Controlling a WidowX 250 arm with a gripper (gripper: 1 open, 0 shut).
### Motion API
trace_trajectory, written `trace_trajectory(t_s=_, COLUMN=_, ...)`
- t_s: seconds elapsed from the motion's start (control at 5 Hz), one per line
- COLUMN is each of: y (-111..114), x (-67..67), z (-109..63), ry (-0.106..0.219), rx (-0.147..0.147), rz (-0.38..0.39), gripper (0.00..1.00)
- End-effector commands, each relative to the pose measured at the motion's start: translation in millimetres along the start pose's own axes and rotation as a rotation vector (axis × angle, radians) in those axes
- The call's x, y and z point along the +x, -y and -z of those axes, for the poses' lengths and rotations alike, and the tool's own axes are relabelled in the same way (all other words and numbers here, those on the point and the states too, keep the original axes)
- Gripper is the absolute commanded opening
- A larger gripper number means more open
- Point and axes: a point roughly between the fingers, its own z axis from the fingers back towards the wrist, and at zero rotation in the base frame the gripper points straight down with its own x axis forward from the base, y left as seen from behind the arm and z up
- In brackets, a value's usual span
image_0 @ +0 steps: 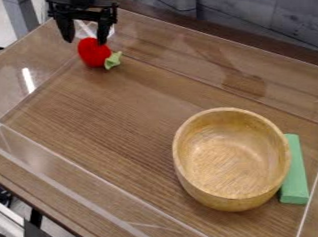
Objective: Move the red fruit to the right
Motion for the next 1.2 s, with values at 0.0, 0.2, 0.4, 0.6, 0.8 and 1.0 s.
trace_trajectory(t_s=0.0, y=1, x=16.1, z=-28.3, ry=0.077, rx=0.002, rz=0.030, gripper=0.00)
trace_trajectory(t_s=0.2, y=10, x=26.0, z=-38.4, ry=0.085, rx=-0.015, rz=0.070, gripper=0.00)
trace_trajectory(t_s=0.4, y=28, x=24.4, z=-58.6, ry=0.104, rx=-0.044, rz=0.104, gripper=0.00)
trace_trajectory(t_s=0.6, y=48, x=22.9, z=-80.5, ry=0.118, rx=-0.083, rz=0.144, gripper=0.00)
trace_trajectory(t_s=0.8, y=66, x=12.0, z=-93.8, ry=0.132, rx=-0.117, rz=0.197, gripper=0.00)
trace_trajectory(t_s=1.0, y=58, x=10.6, z=-77.9, ry=0.123, rx=-0.102, rz=0.187, gripper=1.00)
